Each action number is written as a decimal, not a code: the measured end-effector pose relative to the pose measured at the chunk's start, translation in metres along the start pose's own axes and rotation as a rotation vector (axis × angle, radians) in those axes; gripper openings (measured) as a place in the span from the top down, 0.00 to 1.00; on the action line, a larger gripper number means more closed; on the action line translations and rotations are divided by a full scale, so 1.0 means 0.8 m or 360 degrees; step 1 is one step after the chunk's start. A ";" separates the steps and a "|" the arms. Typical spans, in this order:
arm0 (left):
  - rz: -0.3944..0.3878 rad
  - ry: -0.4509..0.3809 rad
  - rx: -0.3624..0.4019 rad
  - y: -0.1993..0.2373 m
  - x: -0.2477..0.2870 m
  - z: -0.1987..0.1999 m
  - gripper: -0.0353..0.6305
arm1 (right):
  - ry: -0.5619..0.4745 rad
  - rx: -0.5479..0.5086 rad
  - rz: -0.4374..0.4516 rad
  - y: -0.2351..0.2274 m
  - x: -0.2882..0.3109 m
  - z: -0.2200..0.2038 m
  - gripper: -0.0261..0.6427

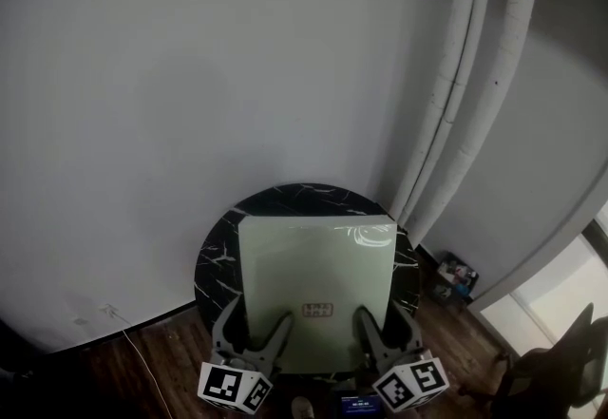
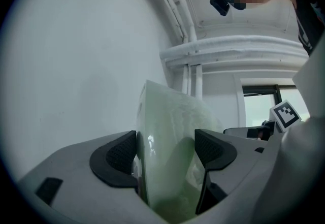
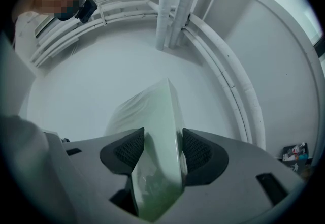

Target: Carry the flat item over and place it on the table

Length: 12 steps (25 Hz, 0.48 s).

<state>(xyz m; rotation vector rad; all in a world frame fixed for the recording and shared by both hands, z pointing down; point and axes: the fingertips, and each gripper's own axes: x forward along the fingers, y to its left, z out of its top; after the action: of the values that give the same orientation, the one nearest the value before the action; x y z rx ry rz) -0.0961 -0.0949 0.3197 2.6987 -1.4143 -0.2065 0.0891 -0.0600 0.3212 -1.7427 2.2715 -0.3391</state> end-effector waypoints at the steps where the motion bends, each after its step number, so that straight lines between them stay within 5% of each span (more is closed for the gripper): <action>1: 0.0002 0.0009 -0.0004 0.002 0.003 -0.003 0.39 | 0.0009 0.0003 -0.0002 -0.003 0.003 -0.003 0.64; 12: 0.0051 0.0161 -0.0073 0.028 0.036 -0.069 0.39 | 0.0169 0.0073 -0.0026 -0.043 0.040 -0.060 0.64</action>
<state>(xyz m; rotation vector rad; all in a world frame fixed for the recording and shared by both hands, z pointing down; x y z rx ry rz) -0.0892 -0.1309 0.3750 2.6084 -1.4053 -0.0976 0.0961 -0.0983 0.3763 -1.7611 2.3037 -0.4942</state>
